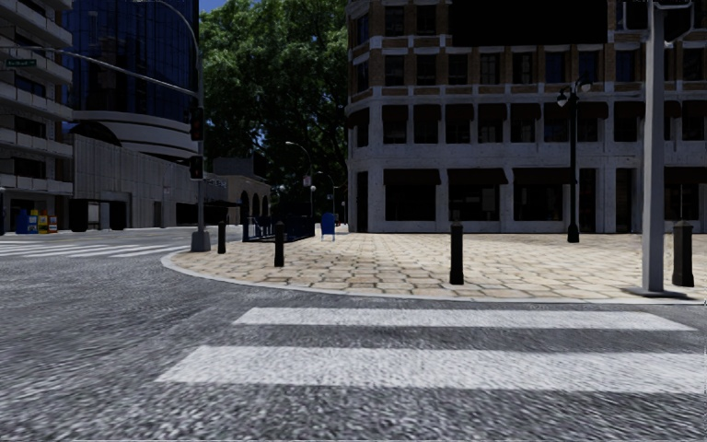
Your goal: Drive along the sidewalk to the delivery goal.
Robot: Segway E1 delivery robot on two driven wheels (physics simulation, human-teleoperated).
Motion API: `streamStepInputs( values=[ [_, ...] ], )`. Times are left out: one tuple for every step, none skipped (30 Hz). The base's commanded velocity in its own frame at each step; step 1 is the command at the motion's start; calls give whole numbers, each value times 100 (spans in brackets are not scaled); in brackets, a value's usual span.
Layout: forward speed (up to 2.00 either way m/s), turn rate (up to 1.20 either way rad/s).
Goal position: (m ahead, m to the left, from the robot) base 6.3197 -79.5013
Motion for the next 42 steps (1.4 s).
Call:
streamStepInputs(
  values=[
    [200, -17],
    [200, -30],
    [200, -30],
    [200, -35],
    [200, -36],
    [200, -36],
    [200, -35],
    [200, -35],
    [200, -11],
    [200, 0],
    [200, 0],
    [200, 0],
    [200, 0],
    [200, 0],
    [200, 0],
    [200, 0],
    [200, 0],
    [200, 0],
    [200, 0],
    [200, 0],
    [200, 0],
    [200, 0],
    [200, 0],
    [200, 0],
    [200, 0],
    [200, 0],
    [200, 0],
    [200, 0],
    [200, 0],
    [200, 0],
    [200, 0],
    [200, 0],
    [200, 0],
    [200, 0],
    [200, 0],
    [200, 0],
    [200, 0],
    [200, 0],
    [200, 0],
    [200, 0],
    [200, 0],
    [200, 0]
  ],
)
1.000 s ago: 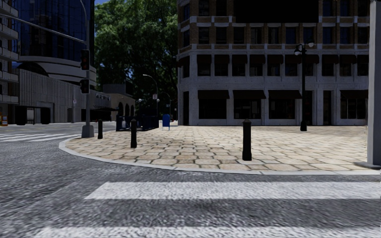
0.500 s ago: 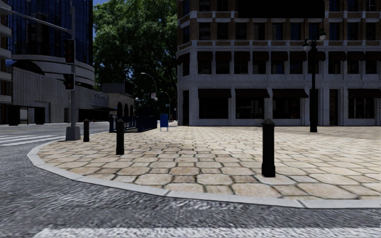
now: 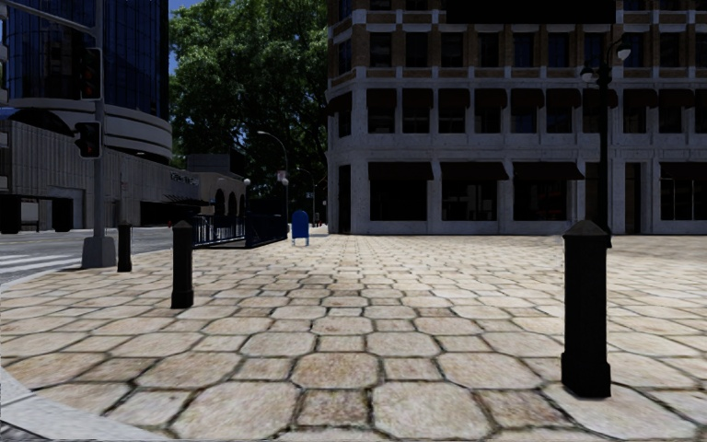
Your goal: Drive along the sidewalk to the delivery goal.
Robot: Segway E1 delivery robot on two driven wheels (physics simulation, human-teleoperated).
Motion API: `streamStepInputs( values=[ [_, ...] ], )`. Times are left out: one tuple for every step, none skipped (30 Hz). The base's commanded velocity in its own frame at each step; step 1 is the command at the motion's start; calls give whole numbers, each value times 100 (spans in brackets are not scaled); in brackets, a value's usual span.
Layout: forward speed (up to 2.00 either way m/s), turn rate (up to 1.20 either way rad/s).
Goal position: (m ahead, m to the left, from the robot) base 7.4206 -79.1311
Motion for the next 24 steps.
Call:
streamStepInputs(
  values=[
    [200, 0],
    [200, 0],
    [200, 0],
    [200, 0],
    [200, 0],
    [200, 0],
    [200, 0],
    [200, 0],
    [200, 0],
    [200, 0],
    [200, 0],
    [200, 0],
    [200, 0],
    [200, 0],
    [200, 0],
    [200, -4],
    [200, -15],
    [200, -15],
    [200, -23],
    [200, -26],
    [200, -28],
    [200, -28],
    [200, -31],
    [200, -37]
  ],
)
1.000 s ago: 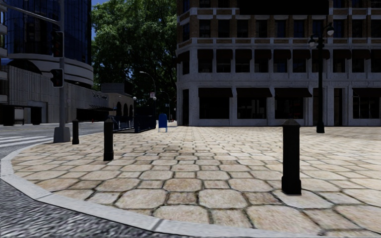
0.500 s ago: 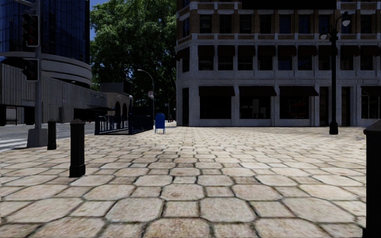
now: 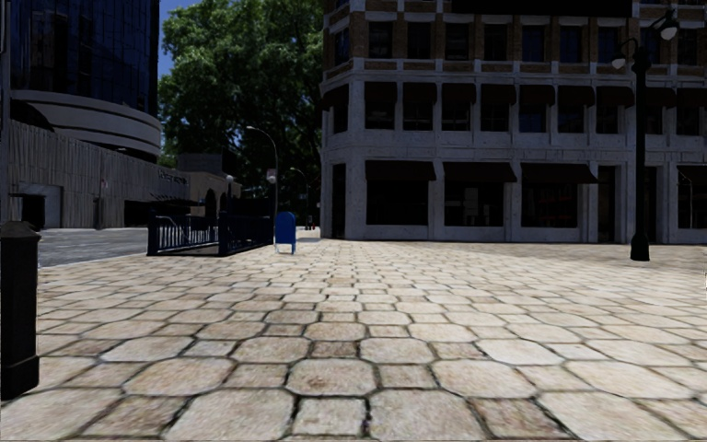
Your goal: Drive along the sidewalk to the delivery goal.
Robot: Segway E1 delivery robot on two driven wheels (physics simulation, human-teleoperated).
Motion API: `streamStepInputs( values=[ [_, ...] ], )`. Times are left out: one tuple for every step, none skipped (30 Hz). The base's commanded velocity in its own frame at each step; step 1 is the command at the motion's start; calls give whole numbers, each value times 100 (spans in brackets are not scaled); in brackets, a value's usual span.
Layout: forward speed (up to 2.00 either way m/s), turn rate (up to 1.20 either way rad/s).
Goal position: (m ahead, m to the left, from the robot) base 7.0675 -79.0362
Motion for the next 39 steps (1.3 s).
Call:
streamStepInputs(
  values=[
    [200, -39],
    [200, -39],
    [200, -40],
    [200, -40],
    [200, -41],
    [200, -41],
    [200, -44],
    [200, -48],
    [200, -54],
    [200, -54],
    [200, -57],
    [200, -58],
    [200, -58],
    [200, -58],
    [200, -58],
    [200, -58],
    [200, -58],
    [200, -58],
    [200, -58],
    [200, -58],
    [200, -58],
    [200, -58],
    [200, -58],
    [200, -58],
    [200, -58],
    [200, -58],
    [200, -58],
    [200, -58],
    [200, -58],
    [200, -58],
    [200, -58],
    [200, -58],
    [200, -58],
    [200, -58],
    [200, -58],
    [200, -58],
    [200, -58],
    [200, -58],
    [200, -58]
  ],
)
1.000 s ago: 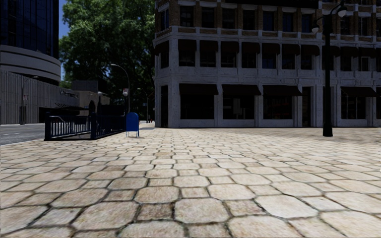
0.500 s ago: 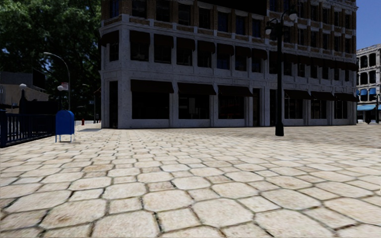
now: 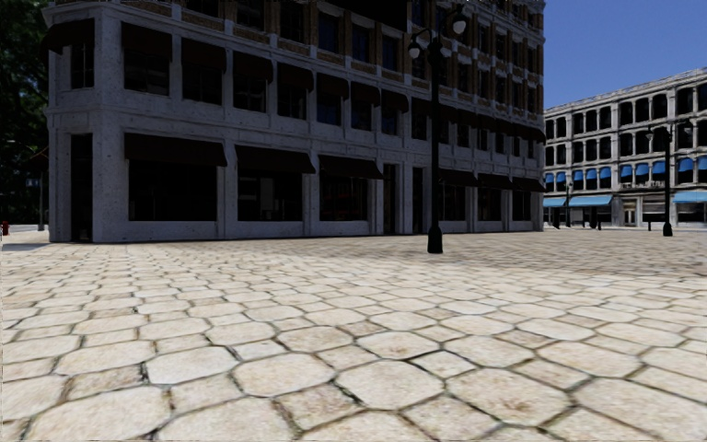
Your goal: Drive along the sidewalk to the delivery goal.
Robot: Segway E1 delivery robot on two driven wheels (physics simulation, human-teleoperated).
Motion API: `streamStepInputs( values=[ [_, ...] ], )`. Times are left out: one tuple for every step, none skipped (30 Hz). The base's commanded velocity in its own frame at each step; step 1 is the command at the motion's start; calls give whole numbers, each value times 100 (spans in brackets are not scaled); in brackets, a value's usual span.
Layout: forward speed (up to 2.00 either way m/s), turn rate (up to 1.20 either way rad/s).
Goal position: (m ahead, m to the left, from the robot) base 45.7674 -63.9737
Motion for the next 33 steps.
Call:
streamStepInputs(
  values=[
    [200, -58],
    [200, -58],
    [200, -58],
    [200, -58],
    [200, -58],
    [200, -58],
    [200, -58],
    [200, -58],
    [200, -58],
    [200, -58],
    [200, -58],
    [200, -58],
    [200, -58],
    [200, -58],
    [200, -58],
    [200, -58],
    [200, -58],
    [200, -58],
    [200, -58],
    [200, -58],
    [200, -58],
    [200, -58],
    [200, -58],
    [200, -58],
    [200, -58],
    [200, -58],
    [200, -58],
    [200, -58],
    [200, -58],
    [200, -58],
    [200, -58],
    [200, -58],
    [200, -58]
  ],
)
